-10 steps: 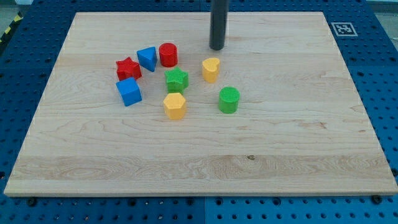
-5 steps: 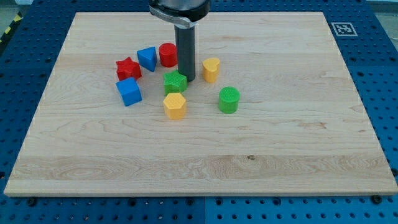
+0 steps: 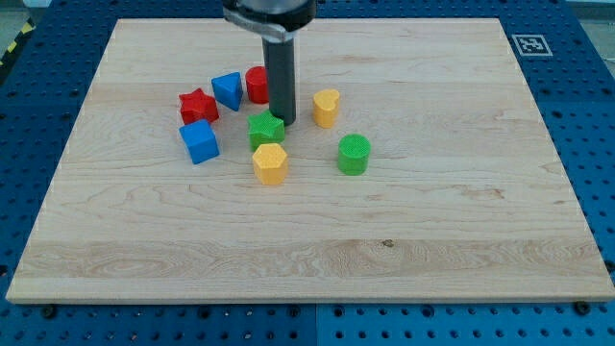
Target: Push the green star to the left side of the yellow hexagon
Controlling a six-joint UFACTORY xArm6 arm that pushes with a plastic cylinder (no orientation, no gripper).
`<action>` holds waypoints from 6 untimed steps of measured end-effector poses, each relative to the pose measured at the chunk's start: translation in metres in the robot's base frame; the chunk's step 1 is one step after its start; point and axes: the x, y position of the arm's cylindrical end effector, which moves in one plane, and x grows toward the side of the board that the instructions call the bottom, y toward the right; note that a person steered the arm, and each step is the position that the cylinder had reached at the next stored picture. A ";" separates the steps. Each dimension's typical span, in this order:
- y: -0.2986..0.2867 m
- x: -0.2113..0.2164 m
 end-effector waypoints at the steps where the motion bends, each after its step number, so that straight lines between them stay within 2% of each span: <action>1: 0.000 0.029; 4: 0.000 0.005; 6: -0.037 0.005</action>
